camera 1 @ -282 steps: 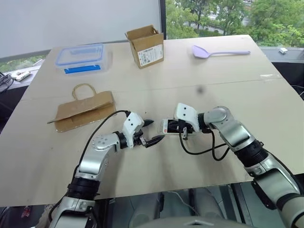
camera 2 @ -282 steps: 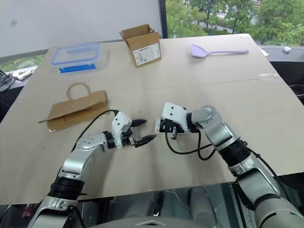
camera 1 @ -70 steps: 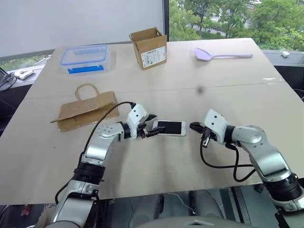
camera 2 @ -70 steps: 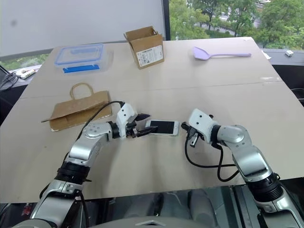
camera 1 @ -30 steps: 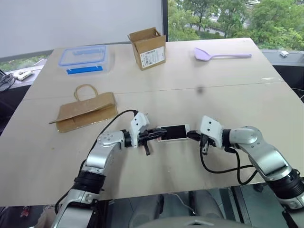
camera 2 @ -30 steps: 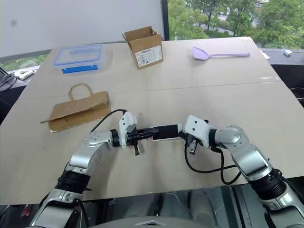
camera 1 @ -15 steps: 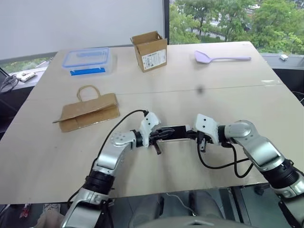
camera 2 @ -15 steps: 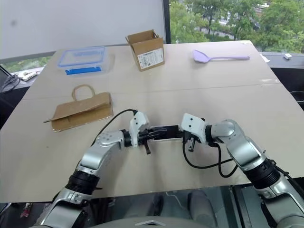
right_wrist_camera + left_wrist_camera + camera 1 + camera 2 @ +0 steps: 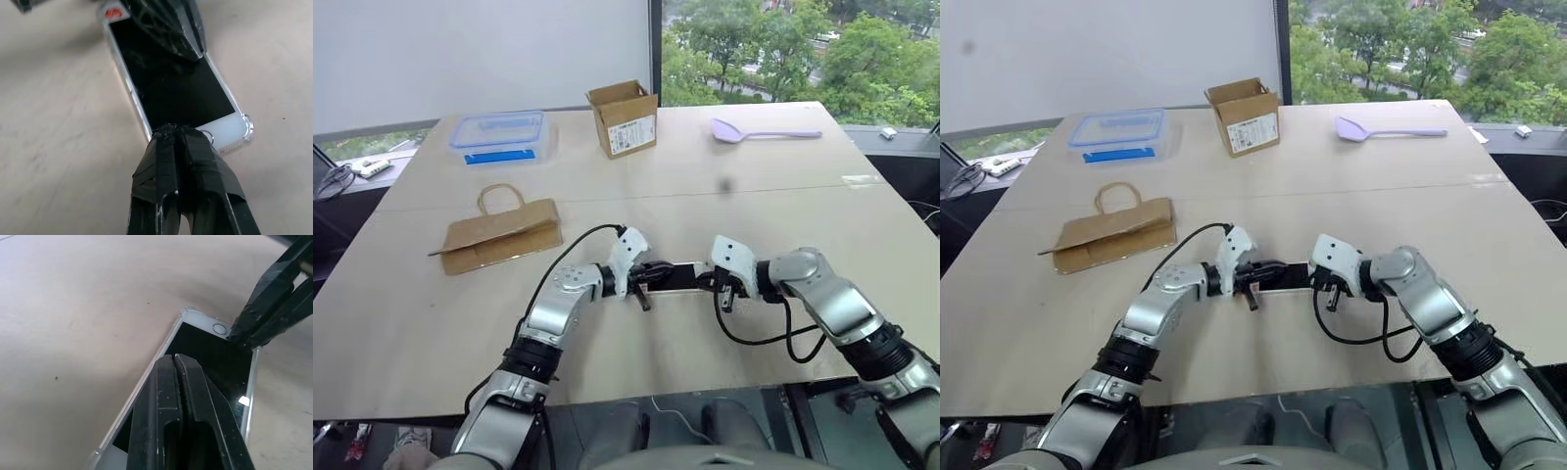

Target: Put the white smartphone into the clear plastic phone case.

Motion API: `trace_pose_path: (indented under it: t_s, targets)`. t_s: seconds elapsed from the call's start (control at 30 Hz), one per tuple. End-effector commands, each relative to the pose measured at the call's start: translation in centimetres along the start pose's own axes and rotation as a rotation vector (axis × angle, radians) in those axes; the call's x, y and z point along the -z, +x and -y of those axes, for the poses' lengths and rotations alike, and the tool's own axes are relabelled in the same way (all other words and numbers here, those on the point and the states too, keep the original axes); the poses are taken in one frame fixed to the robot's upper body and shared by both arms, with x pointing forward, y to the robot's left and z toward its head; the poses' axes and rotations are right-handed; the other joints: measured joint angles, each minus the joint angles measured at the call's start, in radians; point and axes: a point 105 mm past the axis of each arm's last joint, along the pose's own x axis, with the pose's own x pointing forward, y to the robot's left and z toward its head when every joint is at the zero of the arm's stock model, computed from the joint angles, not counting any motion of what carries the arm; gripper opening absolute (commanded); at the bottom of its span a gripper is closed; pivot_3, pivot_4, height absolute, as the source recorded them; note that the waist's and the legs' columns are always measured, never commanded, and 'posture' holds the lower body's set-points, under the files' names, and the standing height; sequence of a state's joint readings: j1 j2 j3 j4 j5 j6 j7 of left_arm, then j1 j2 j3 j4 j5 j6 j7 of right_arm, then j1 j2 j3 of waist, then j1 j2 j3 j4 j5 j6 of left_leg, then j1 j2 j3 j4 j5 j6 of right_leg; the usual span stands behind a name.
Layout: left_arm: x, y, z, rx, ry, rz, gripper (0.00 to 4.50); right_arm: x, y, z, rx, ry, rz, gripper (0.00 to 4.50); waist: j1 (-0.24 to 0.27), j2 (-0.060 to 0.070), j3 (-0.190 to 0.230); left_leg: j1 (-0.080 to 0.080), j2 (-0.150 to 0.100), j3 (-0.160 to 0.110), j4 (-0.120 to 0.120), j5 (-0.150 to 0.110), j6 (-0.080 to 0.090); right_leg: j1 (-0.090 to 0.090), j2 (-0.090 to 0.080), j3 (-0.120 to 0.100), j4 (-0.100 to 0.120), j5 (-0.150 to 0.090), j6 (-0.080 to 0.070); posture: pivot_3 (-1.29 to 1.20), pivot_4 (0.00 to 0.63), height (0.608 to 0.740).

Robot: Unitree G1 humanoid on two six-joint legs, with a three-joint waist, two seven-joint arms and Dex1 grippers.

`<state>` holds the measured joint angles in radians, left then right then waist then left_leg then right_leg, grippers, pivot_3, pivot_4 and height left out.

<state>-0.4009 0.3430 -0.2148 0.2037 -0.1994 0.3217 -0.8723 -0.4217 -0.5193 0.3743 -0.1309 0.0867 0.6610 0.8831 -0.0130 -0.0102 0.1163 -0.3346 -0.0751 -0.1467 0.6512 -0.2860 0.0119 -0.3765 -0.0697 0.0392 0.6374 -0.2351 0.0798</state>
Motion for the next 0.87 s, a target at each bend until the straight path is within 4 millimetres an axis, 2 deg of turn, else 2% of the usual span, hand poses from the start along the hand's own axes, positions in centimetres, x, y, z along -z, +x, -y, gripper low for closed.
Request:
trace_pose_path:
  t_s: [0.03, 0.13, 0.2, 0.27, 0.3, 0.37, 0.53, 0.57, 0.7, 0.87]
  targets:
    - [0.4, -0.6, 0.2, -0.007, -0.010, -0.019, 0.05, 2.5, -0.4, 0.6, 0.059, 0.080, -0.057, 0.00, -0.001, 0.002, 0.002, 0.000, 0.000, 0.000, 0.000, 0.000, 0.000, -0.001, 0.000, 0.001, 0.000, 0.000, 0.000, 0.00, 0.150, 0.740]
    - [-3.6, -1.5, 1.4, 0.002, -0.024, 0.181, 0.05, -0.8, -1.7, 0.6, 0.122, 0.009, 0.175, 0.00, 0.000, 0.003, 0.003, -0.008, 0.000, 0.000, -0.001, 0.000, 0.000, -0.008, 0.000, 0.000, 0.000, 0.000, 0.000, 0.00, 0.150, 0.740]
    - [-6.4, -2.9, 1.4, -0.052, -0.019, 0.291, 0.05, -2.9, -3.7, 0.1, 0.119, 0.027, 0.330, 0.00, 0.003, 0.001, 0.010, -0.016, 0.000, 0.000, -0.001, 0.000, 0.000, -0.015, 0.000, 0.001, 0.000, 0.002, -0.002, 0.00, 0.150, 0.740]
    - [-7.2, -5.0, 2.0, -0.066, -0.007, 0.327, 0.57, -3.9, -5.7, 0.5, 0.205, 0.061, 0.425, 0.61, 0.001, 0.001, 0.012, -0.031, -0.001, -0.001, 0.003, 0.003, -0.005, -0.031, -0.001, 0.001, 0.005, 0.004, -0.005, 0.00, 0.150, 0.740]
    - [-6.8, -6.6, 2.3, -0.065, -0.017, 0.329, 0.87, -3.7, -6.4, 0.2, 0.225, 0.030, 0.413, 0.96, -0.005, 0.002, 0.013, -0.039, -0.001, 0.000, 0.003, 0.003, -0.006, -0.039, -0.002, 0.003, 0.006, 0.004, -0.006, 0.00, 0.150, 0.740]
    - [-6.0, -9.8, 3.1, -0.076, -0.022, 0.320, 1.72, -2.6, -8.0, 0.0, 0.279, 0.007, 0.389, 1.83, -0.009, 0.003, 0.013, -0.042, -0.001, 0.002, 0.001, 0.003, -0.006, -0.046, -0.003, 0.008, 0.006, 0.004, -0.007, 0.00, 0.150, 0.740]
    - [-3.6, -13.9, 4.5, -0.093, -0.064, 0.239, 4.20, -0.1, -11.0, -0.4, 0.328, 0.000, 0.323, 4.29, 0.007, 0.006, 0.023, -0.044, -0.001, 0.001, -0.001, 0.001, -0.005, -0.047, -0.002, 0.006, 0.002, 0.003, -0.009, 0.00, 0.150, 0.740]
    - [-2.8, -14.4, 4.7, -0.100, -0.062, 0.207, 4.46, 0.2, -11.5, -0.3, 0.338, -0.002, 0.319, 4.50, 0.013, 0.008, 0.026, -0.044, -0.001, 0.001, 0.000, 0.001, -0.004, -0.046, -0.002, 0.005, 0.002, 0.003, -0.008, 0.00, 0.150, 0.740]
    - [-0.3, -15.9, 5.3, -0.133, -0.070, 0.109, 4.46, 1.3, -13.4, -0.5, 0.339, -0.007, 0.282, 4.50, 0.019, 0.008, 0.029, -0.042, -0.002, 0.002, 0.001, -0.002, 0.001, -0.042, -0.002, 0.005, 0.001, 0.002, -0.008, 0.00, 0.150, 0.740]
    - [0.5, -16.1, 5.4, -0.154, -0.067, 0.093, 4.46, 2.7, -14.9, -0.2, 0.389, -0.016, 0.230, 4.50, 0.027, 0.008, 0.030, -0.041, -0.001, 0.000, 0.002, -0.001, 0.001, -0.040, -0.001, 0.002, 0.001, 0.002, -0.008, 0.00, 0.150, 0.740]
